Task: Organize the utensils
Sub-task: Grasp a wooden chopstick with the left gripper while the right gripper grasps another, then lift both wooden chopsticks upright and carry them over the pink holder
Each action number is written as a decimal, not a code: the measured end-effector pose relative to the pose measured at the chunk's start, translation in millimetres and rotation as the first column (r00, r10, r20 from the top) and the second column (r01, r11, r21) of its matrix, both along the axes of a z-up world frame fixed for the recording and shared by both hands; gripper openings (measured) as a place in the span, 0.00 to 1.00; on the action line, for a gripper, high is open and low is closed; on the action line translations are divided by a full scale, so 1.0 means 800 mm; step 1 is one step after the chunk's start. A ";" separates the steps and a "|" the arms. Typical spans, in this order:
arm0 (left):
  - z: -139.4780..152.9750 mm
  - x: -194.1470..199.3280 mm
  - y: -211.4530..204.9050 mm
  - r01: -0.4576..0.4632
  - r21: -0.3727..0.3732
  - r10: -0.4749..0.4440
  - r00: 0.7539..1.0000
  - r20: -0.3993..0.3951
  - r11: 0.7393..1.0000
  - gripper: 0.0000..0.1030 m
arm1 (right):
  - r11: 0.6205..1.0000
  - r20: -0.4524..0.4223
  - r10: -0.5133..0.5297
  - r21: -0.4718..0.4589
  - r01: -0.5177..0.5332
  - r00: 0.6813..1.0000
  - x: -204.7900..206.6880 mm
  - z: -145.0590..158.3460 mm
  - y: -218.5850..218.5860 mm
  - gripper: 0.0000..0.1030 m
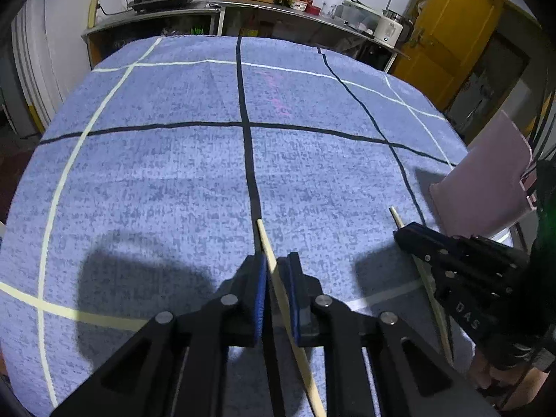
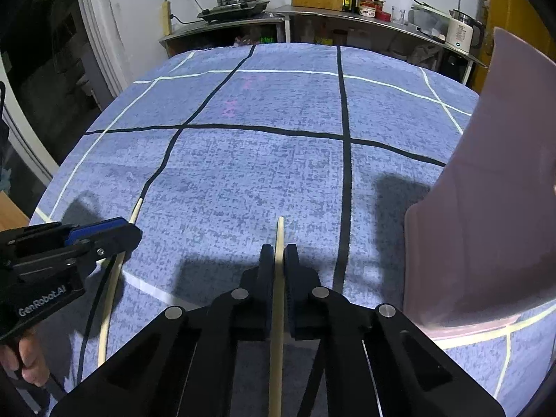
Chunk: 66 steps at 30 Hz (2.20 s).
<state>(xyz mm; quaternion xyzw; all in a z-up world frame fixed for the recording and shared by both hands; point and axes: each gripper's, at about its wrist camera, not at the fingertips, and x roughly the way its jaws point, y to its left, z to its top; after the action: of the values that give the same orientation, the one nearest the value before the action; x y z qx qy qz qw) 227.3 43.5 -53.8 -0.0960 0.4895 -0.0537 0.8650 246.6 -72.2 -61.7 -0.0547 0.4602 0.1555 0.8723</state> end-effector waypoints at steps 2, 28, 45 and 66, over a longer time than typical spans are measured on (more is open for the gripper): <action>0.000 0.001 0.002 -0.002 -0.011 0.002 1.000 -0.006 1.000 0.09 | 1.000 -0.006 0.008 0.016 -0.008 1.000 -0.002 0.002 0.001 0.06; 0.157 -0.078 -0.009 0.106 -0.074 -0.088 0.974 0.210 0.992 0.06 | 0.985 0.204 0.016 0.166 -0.050 0.979 -0.102 0.153 -0.041 0.06; 0.213 -0.094 -0.058 0.210 -0.084 -0.180 0.946 0.268 0.974 0.06 | 0.982 0.297 -0.063 0.191 0.005 0.953 -0.148 0.214 -0.100 0.06; 0.297 -0.044 -0.163 0.358 -0.144 -0.290 0.890 0.352 0.923 0.06 | 0.946 0.387 -0.255 0.289 0.146 0.886 -0.147 0.295 -0.216 0.06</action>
<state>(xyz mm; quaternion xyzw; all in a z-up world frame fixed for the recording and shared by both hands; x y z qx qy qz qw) 192.2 -86.5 183.4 -0.0910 0.3417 -0.2630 0.8977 128.9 -245.0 174.0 0.0723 0.2418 0.1056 0.9618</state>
